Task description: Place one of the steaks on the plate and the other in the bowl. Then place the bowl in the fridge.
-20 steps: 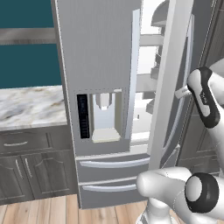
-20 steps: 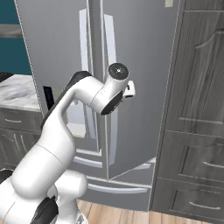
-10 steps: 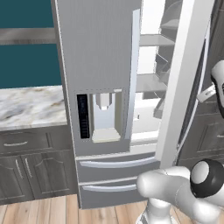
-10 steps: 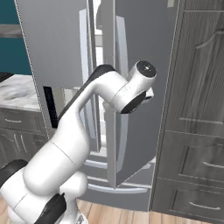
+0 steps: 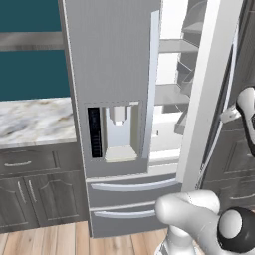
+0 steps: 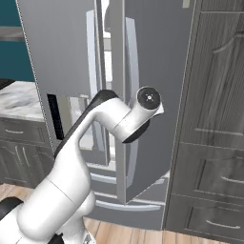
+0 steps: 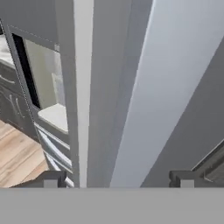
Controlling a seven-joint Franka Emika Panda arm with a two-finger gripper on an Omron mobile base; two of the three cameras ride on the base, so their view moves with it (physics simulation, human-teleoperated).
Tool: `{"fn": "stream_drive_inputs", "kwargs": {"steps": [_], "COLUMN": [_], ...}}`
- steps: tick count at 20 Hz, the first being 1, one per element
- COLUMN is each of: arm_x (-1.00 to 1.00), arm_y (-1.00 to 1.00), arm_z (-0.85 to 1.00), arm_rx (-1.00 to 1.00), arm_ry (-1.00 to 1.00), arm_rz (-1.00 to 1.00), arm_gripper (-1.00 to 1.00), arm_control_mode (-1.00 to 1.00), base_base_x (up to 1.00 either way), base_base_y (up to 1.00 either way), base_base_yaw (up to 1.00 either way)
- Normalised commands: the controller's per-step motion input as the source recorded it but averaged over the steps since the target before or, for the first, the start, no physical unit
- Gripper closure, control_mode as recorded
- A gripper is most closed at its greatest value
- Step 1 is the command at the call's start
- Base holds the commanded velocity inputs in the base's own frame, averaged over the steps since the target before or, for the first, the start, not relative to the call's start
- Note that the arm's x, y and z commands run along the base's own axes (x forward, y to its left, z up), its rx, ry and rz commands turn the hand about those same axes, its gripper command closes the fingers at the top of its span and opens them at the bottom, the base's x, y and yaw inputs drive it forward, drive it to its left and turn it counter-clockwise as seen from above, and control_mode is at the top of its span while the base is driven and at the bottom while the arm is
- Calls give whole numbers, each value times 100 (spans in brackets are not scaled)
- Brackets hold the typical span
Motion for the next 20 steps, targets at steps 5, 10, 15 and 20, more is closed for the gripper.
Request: {"fn": "stream_drive_inputs", "kwargs": {"steps": [5,10,15,20], "arm_x": [-64,-81,-72,0], "arm_y": [10,-1,43,99], "arm_z": [31,42,7,13], "arm_rx": [-25,-20,-18,-34], "arm_ry": [0,0,1,28], "arm_rz": [-22,-30,-31,-1], "arm_gripper": [-100,-100,-100,-100], "arm_control_mode": [-100,-100,-100,-100], "base_base_x": [0,0,0,0], "base_base_y": [0,0,0,0], "base_base_yaw": [0,0,0,0]}}
